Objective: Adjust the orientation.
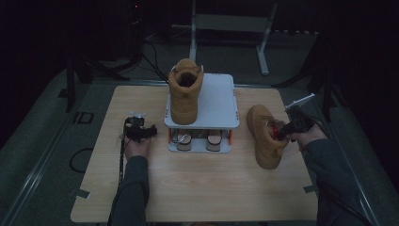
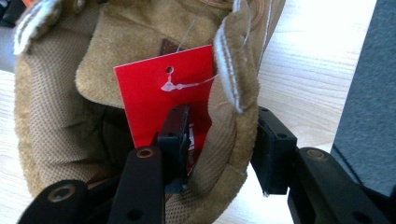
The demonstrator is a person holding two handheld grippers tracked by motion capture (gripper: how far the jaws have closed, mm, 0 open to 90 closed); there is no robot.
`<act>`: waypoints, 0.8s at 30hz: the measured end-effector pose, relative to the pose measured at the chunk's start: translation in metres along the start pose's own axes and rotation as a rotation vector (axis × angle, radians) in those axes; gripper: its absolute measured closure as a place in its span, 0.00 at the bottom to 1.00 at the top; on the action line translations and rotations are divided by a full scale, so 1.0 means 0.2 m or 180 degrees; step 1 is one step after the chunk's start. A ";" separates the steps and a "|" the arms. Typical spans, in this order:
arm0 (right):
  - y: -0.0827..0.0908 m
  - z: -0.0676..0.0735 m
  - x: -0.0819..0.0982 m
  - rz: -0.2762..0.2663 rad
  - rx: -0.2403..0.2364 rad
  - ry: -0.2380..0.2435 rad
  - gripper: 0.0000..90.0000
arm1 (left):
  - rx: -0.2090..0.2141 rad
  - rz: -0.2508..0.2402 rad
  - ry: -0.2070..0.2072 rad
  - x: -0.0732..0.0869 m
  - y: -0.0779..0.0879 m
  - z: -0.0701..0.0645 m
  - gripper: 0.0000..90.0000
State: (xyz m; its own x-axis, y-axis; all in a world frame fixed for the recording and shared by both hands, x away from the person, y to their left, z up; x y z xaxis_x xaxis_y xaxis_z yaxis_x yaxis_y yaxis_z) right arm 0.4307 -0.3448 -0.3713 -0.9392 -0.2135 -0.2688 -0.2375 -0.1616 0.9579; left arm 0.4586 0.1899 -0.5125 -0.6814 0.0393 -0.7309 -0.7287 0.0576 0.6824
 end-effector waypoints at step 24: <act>-0.04 -0.03 -0.01 0.0085 -0.0092 -0.0459 0.86 | 0.0001 -0.0001 -0.0003 0.00 0.00 0.00 0.29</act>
State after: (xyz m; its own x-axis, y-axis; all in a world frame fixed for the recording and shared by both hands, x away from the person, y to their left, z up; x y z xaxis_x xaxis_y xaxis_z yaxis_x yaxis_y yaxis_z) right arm 0.4368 -0.3494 -0.3795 -0.9714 -0.0778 -0.2241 -0.2067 -0.1859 0.9606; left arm 0.4585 0.1899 -0.5125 -0.6812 0.0401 -0.7310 -0.7288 0.0578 0.6823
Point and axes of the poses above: each handheld gripper's, and its own axes: y roughly backward along the jaws, x roughly out of its underside, z roughly to its left, the point moved 1 cm from there along -y, roughly forward along the jaws
